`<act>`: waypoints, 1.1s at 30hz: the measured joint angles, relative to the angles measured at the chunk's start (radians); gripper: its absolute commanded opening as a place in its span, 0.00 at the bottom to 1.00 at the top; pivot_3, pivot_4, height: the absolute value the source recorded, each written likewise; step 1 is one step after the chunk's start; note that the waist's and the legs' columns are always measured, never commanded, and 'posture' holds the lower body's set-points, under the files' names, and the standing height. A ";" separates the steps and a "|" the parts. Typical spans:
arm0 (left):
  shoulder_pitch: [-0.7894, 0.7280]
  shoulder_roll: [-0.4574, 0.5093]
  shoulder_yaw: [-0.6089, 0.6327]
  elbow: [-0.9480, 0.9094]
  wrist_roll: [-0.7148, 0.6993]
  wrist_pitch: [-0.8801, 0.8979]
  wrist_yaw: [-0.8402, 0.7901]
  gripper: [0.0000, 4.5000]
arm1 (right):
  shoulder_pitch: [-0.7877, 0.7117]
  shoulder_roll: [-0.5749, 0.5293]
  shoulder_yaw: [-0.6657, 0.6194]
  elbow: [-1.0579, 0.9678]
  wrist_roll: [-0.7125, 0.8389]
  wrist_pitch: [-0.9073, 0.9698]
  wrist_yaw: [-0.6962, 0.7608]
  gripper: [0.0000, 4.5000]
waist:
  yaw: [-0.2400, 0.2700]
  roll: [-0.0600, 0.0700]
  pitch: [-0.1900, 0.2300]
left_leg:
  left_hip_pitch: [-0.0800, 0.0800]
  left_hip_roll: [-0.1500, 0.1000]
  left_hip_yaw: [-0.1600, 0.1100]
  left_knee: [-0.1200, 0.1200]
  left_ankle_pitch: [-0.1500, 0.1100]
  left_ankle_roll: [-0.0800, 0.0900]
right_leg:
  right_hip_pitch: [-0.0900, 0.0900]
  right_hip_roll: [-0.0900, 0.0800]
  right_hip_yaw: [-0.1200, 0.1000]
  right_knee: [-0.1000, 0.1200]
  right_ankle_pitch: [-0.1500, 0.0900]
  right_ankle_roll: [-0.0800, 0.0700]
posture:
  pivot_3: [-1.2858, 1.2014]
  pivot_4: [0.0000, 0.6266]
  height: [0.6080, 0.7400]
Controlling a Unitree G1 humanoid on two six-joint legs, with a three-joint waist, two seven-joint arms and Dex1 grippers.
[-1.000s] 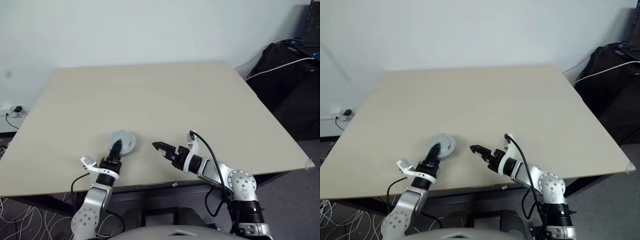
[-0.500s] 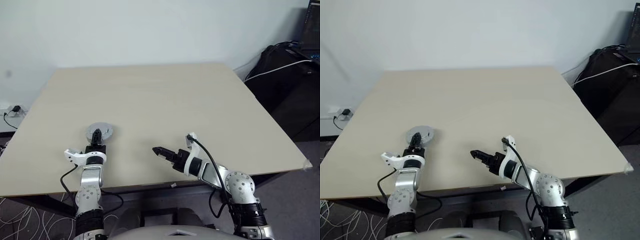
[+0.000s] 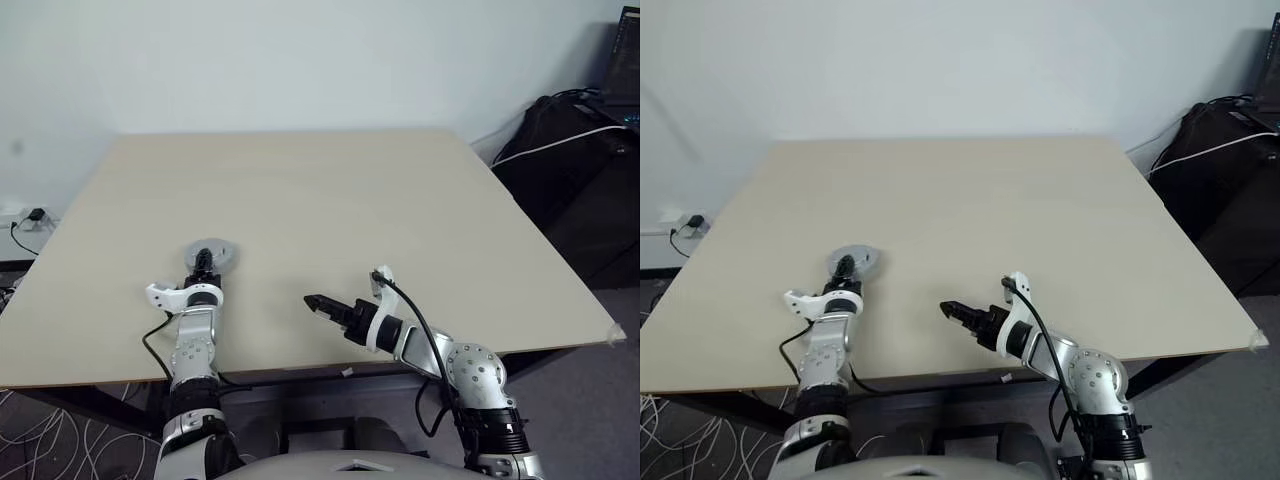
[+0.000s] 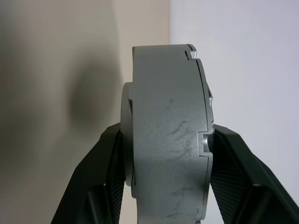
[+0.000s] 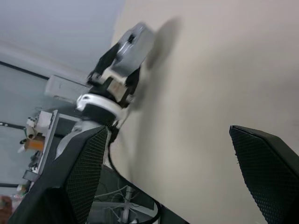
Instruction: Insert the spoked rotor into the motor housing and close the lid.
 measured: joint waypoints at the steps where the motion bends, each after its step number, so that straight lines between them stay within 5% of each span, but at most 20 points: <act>1: -0.015 -0.001 0.009 0.022 0.009 -0.002 -0.002 0.48 | 0.003 0.000 -0.002 -0.004 -0.006 0.000 0.000 1.00 | -0.001 0.000 0.000 | 0.000 0.000 0.000 0.000 0.000 0.000 | 0.000 0.000 0.000 0.000 0.001 0.002 | 0.52 0.00 1.00; 8: -0.062 -0.025 0.073 0.080 0.085 -0.017 0.050 0.48 | 0.021 0.017 -0.017 -0.018 -0.015 0.000 0.000 1.00 | -0.002 0.000 0.000 | 0.000 0.000 0.000 0.000 0.000 0.000 | 0.000 0.000 0.001 0.000 0.003 0.005 | 0.52 0.00 1.00; 9: -0.069 -0.028 0.078 0.080 0.094 -0.019 0.061 0.64 | 0.022 0.019 -0.019 -0.018 -0.016 0.000 0.000 1.00 | -0.001 0.000 0.000 | 0.000 0.000 0.000 0.000 0.000 0.000 | 0.000 0.000 0.001 0.000 0.003 0.005 | 0.52 0.00 1.00; 15: -0.084 -0.038 0.083 0.063 0.138 -0.027 0.098 0.99 | 0.021 0.029 -0.023 -0.019 -0.026 0.003 0.000 1.00 | 0.001 0.001 -0.003 | 0.003 0.001 0.000 0.000 0.000 0.000 | 0.002 0.000 0.001 0.000 0.004 0.005 | 0.52 0.00 1.00; 24: -0.007 -0.020 0.074 -0.068 0.184 0.036 0.209 0.99 | 0.021 0.037 -0.029 -0.019 -0.031 0.005 0.001 1.00 | -0.014 0.001 -0.007 | 0.004 0.002 0.001 -0.001 0.000 0.000 | 0.001 0.001 0.002 0.001 0.004 0.005 | 0.52 0.00 1.00; 33: 0.309 -0.003 -0.017 -0.406 0.141 0.170 0.270 0.99 | 0.018 0.045 -0.036 -0.019 -0.033 0.005 0.004 1.00 | -0.012 0.008 -0.015 | 0.004 0.001 0.003 -0.004 -0.002 0.000 | 0.000 -0.002 0.003 0.000 -0.001 -0.003 | 0.52 0.00 1.00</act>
